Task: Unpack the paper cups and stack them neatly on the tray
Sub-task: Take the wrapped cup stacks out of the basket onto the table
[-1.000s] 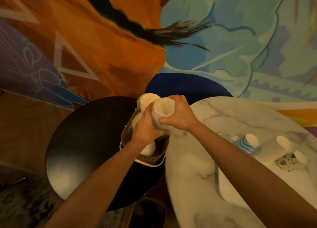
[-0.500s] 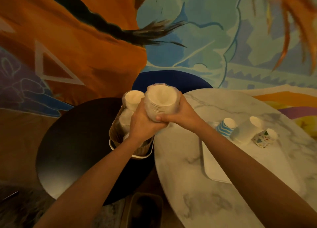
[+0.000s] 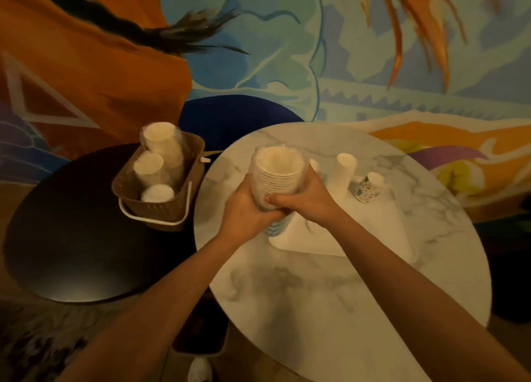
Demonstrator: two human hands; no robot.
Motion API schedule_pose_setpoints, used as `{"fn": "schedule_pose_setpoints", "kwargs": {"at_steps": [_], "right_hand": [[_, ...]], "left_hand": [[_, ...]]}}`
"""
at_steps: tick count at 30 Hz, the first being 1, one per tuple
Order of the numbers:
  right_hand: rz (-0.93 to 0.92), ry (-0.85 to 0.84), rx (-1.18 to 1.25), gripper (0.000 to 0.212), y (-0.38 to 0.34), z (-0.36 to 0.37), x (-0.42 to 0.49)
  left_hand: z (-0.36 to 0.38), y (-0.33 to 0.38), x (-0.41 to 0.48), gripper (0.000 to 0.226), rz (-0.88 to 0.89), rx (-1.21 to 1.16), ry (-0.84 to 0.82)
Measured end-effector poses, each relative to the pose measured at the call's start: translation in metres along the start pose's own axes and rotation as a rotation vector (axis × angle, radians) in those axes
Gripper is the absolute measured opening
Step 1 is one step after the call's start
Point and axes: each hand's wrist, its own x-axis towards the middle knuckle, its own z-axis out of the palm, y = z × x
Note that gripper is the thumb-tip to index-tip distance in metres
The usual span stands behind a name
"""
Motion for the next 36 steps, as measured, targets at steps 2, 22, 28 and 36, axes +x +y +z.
{"fn": "schedule_pose_setpoints", "kwargs": {"at_steps": [2, 22, 28, 36], "right_hand": [[0.020, 0.010, -0.013, 0.085, 0.017, -0.026, -0.023], [0.178, 0.239, 0.000, 0.085, 0.132, -0.142, -0.153], [0.200, 0.251, 0.022, 0.087, 0.139, -0.140, -0.160], [0.064, 0.306, -0.047, 0.089, 0.104, -0.150, -0.156]], "left_hand": [[0.031, 0.000, -0.017, 0.090, -0.028, -0.010, -0.032], [0.172, -0.041, -0.109, 0.067, -0.115, 0.580, -0.312], [0.176, -0.041, -0.112, 0.070, -0.106, 0.647, -0.319], [0.170, -0.031, -0.106, 0.068, -0.112, 0.490, -0.248]]}}
